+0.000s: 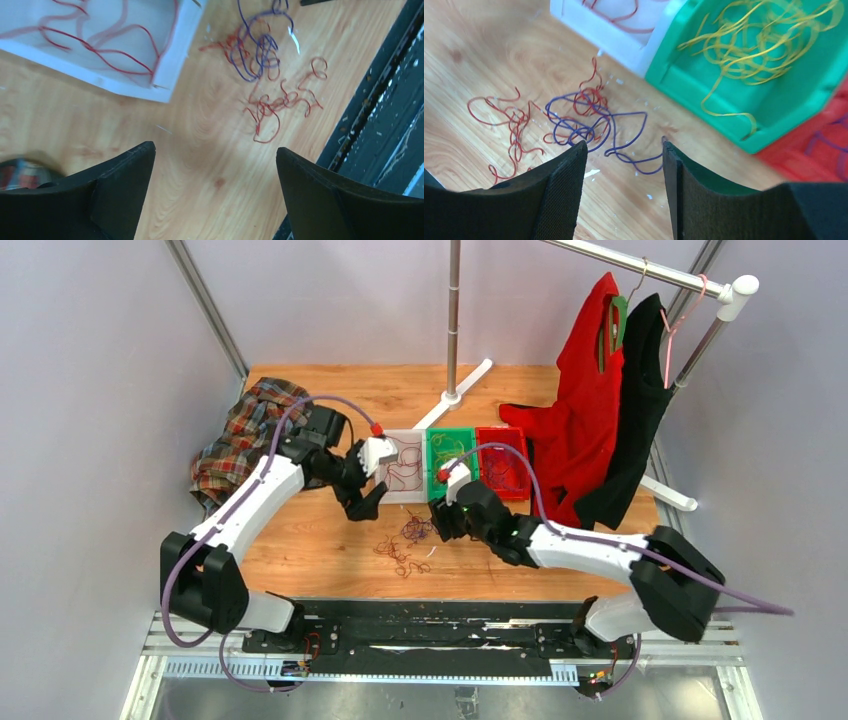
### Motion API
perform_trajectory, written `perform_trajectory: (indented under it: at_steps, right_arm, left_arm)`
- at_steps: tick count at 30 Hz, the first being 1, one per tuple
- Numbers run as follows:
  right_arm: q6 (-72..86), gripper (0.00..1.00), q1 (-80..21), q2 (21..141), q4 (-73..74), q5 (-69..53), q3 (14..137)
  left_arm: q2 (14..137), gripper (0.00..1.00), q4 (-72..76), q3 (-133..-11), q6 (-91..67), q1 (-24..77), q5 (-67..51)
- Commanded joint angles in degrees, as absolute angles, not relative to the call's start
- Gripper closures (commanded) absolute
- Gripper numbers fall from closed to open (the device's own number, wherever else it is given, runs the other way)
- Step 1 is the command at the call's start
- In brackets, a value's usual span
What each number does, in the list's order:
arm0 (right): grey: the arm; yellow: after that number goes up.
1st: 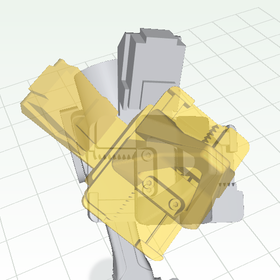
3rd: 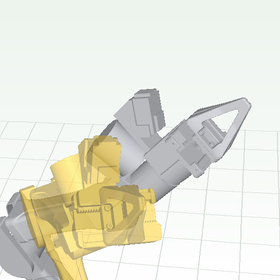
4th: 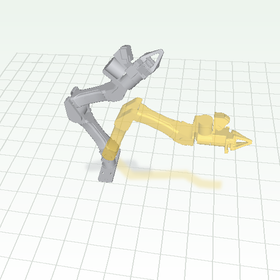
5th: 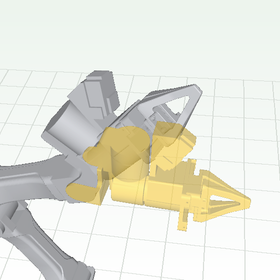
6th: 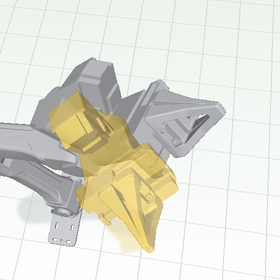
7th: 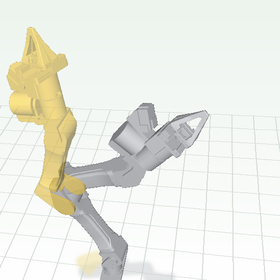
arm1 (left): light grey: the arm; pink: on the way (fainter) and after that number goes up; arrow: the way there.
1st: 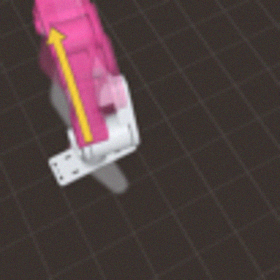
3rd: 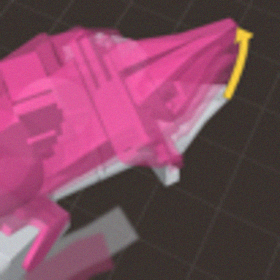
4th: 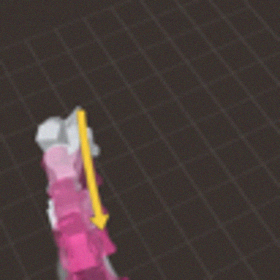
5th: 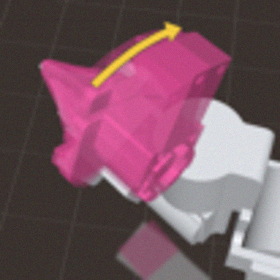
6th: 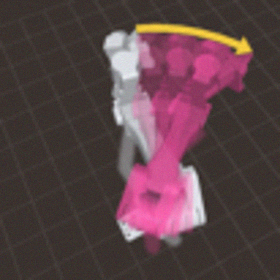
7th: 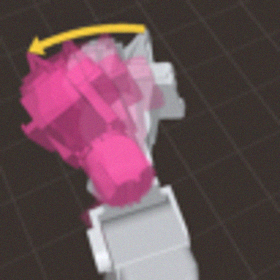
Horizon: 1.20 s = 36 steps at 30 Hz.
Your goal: Untangle the cables
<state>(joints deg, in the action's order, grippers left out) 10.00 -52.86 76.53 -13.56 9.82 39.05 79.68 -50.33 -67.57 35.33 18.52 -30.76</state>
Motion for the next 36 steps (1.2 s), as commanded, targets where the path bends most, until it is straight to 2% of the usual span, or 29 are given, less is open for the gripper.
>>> perform_trajectory:
  at_steps: [1, 6, 9, 14, 18, 19, 23, 29, 31, 36]
  right_arm:
    - [13.7, 0.43, -54.5, 83.3, -17.4, 7.8, 39.3]
    - [13.2, 0.44, -54.5, 89.7, -17.5, 7.0, 41.8]
    - [13.6, 0.50, -54.5, 91.4, -17.3, 7.8, 42.2]
    - [14.5, 0.70, -54.4, 90.6, -18.1, 9.8, 41.0]
    - [14.1, 0.96, -54.5, 88.4, -16.8, 9.7, 41.0]
    - [14.0, 0.99, -54.4, 87.6, -16.1, 9.7, 41.0]
    - [13.5, 0.99, -54.3, 82.7, -13.8, 9.7, 39.8]
    - [13.3, 0.99, -53.7, 74.3, -9.7, 9.9, 38.0]
    - [13.2, 0.99, -53.3, 71.2, -8.2, 10.4, 37.5]
    - [12.3, 0.99, -51.3, 61.9, -6.1, 10.4, 36.1]
  left_arm:
    - [78.1, 0.06, -46.3, -60.8, 39.5, 18.6, -32.6]
    - [79.9, 0.08, -44.1, -56.5, 41.2, 18.7, -34.8]
    - [81.2, 0.09, -42.2, -54.5, 42.0, 19.6, -35.6]
    - [82.3, 0.14, -35.5, -50.0, 42.7, 23.7, -31.9]
    - [83.4, 0.26, -29.4, -46.9, 42.3, 25.5, -28.1]
    - [83.7, 0.32, -28.5, -46.4, 42.4, 25.6, -27.6]
    - [84.7, 0.51, -24.0, -43.5, 42.4, 26.0, -25.6]
    - [84.2, 0.95, -21.2, -42.2, 42.1, 26.5, -23.6]
    - [82.6, 0.99, -22.8, -42.3, 43.5, 26.5, -22.1]
    - [77.0, 0.99, -29.3, -41.8, 50.3, 25.0, -18.0]
